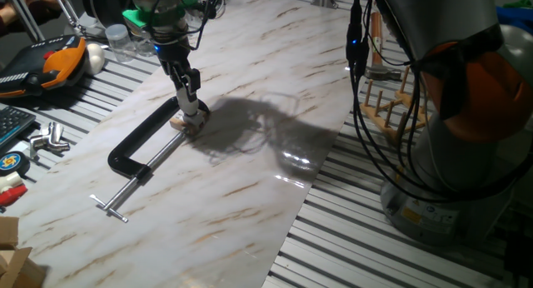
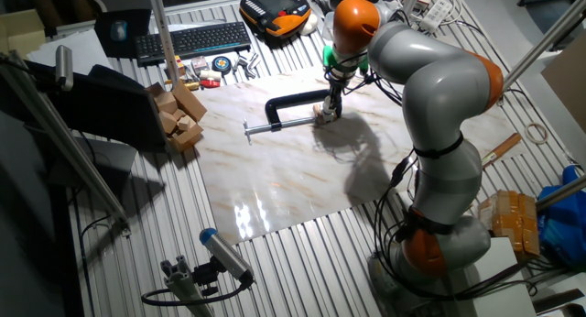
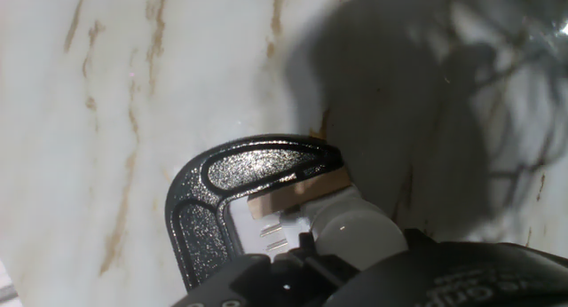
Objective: Take out the light bulb by rotating it
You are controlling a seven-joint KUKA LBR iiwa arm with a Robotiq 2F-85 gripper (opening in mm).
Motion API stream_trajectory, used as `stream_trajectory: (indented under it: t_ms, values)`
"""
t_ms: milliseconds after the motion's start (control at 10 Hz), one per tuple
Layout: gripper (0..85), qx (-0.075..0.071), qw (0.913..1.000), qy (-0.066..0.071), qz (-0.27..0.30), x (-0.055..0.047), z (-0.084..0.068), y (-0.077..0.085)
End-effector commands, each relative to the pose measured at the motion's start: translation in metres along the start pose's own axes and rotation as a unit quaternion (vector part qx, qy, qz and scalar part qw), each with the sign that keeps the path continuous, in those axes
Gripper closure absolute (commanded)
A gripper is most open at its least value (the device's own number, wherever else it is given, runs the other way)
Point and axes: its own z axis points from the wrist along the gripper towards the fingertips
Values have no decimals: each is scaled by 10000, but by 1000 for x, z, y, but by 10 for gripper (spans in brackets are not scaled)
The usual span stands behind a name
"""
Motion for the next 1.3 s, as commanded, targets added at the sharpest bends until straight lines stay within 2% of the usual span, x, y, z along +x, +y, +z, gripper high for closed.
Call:
stream_trajectory:
  t_ms: [0, 500, 1200]
  values:
    - [850, -11, 10000, 4, -43, 0, 0, 0]
    - [850, -155, 9970, -28, -762, 0, -1, 0]
    - [850, -240, 9885, -46, -1493, 0, -1, 0]
